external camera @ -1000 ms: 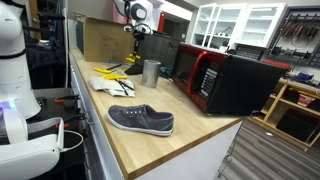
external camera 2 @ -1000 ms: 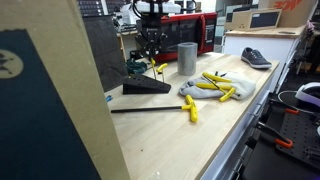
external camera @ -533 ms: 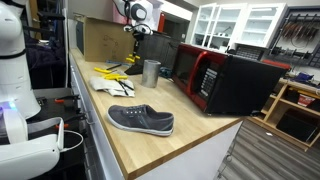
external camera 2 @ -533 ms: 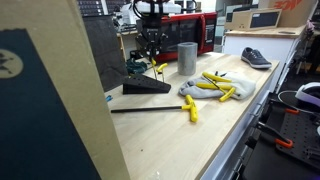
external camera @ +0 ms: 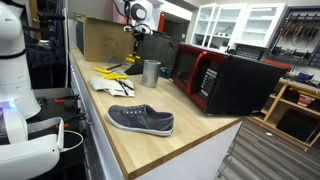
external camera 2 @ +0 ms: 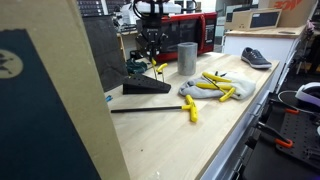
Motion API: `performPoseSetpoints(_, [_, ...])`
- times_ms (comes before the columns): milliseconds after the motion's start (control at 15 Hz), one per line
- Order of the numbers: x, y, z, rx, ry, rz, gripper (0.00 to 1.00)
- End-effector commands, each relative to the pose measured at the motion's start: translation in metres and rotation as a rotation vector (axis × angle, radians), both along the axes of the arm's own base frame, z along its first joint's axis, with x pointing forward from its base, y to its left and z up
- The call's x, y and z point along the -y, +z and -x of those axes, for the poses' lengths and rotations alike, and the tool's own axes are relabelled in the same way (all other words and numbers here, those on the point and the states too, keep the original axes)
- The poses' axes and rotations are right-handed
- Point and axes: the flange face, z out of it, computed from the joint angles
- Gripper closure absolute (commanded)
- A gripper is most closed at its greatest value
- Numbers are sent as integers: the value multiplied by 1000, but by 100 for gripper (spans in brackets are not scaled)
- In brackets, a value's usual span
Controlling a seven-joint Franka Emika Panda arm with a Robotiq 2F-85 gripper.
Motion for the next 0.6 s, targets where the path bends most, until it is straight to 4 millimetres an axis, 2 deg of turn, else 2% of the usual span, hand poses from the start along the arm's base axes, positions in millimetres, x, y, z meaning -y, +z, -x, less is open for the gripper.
performPoseSetpoints(0, [-1,-10,6,0,8,35,96])
performPoseSetpoints(533, [-6,-13,6,37,33,32,96])
